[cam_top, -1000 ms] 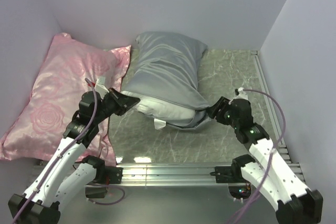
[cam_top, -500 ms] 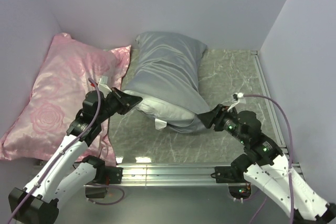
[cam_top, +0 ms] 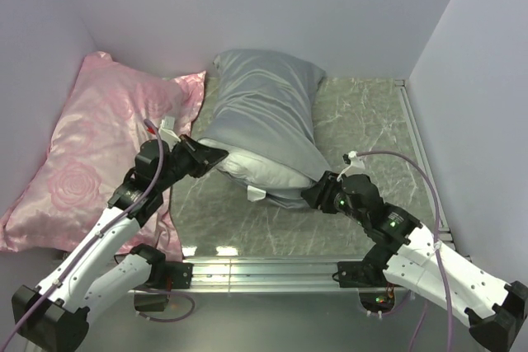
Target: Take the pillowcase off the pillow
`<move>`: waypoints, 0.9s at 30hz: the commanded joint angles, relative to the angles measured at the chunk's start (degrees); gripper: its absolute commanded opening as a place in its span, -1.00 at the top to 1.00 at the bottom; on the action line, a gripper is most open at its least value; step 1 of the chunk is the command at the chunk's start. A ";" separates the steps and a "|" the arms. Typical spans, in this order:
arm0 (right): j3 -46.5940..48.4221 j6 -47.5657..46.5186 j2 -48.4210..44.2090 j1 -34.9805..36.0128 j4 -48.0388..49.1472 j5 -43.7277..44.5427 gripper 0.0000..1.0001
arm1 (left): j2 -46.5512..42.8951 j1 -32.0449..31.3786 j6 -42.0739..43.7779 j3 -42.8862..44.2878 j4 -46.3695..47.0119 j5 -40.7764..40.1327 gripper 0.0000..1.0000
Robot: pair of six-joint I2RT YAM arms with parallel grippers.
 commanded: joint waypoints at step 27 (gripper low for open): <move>-3.21 5.35 -2.85 2.99 -8.52 -1.17 1.00 | 7.66 -3.83 -6.32 17.16 15.09 -11.84 0.99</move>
